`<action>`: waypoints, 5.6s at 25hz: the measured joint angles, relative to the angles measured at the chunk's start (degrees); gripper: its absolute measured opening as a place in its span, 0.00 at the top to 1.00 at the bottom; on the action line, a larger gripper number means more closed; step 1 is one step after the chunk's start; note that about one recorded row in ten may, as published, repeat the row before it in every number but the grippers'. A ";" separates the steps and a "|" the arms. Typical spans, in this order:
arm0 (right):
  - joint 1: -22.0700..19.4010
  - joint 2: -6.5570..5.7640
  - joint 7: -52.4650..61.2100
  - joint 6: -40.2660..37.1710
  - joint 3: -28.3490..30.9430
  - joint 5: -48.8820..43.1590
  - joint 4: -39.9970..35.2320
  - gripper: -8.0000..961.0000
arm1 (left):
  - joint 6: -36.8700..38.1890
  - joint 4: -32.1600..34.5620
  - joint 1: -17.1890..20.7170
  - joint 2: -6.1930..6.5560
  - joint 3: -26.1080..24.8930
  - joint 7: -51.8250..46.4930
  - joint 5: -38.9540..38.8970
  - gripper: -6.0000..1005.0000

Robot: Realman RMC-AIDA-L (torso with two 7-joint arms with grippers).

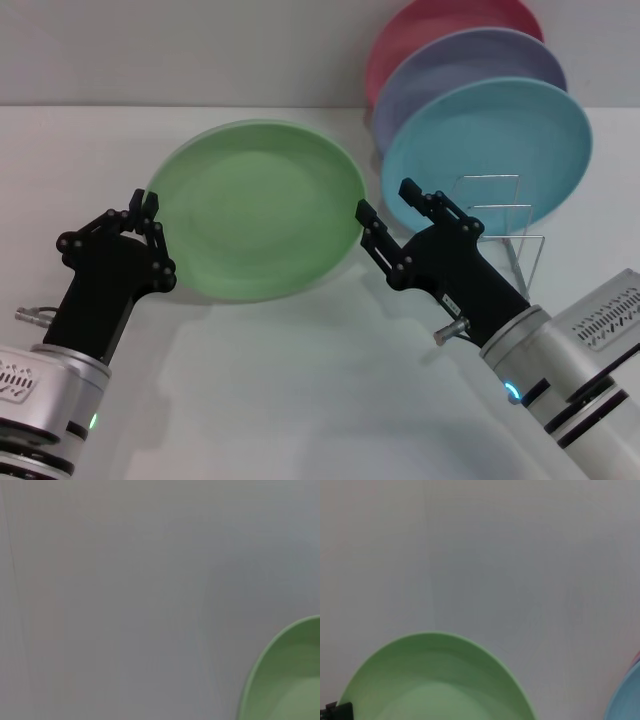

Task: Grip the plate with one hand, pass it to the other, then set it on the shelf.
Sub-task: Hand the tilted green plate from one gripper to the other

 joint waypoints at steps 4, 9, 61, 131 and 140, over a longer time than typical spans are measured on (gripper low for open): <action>0.01 0.00 0.00 0.53 0.00 0.00 0.12 0.40 | -0.88 0.53 0.02 0.00 -0.14 0.06 -1.34 0.93; 0.00 0.00 -0.07 0.58 0.00 0.00 0.15 0.40 | -1.58 1.92 0.32 0.00 0.40 2.02 -3.81 0.93; 1.94 0.00 0.14 5.14 0.96 0.01 -0.26 0.62 | 5.32 2.46 1.10 0.00 5.37 13.05 -2.97 0.91; 5.18 -0.09 -0.22 8.77 1.58 -0.17 -2.28 0.80 | 1.63 11.15 2.57 0.00 7.90 30.35 -11.59 0.90; 5.16 -0.09 -0.21 8.78 1.58 -0.70 -2.29 0.80 | 1.63 11.34 2.49 0.00 7.88 30.40 -11.40 0.90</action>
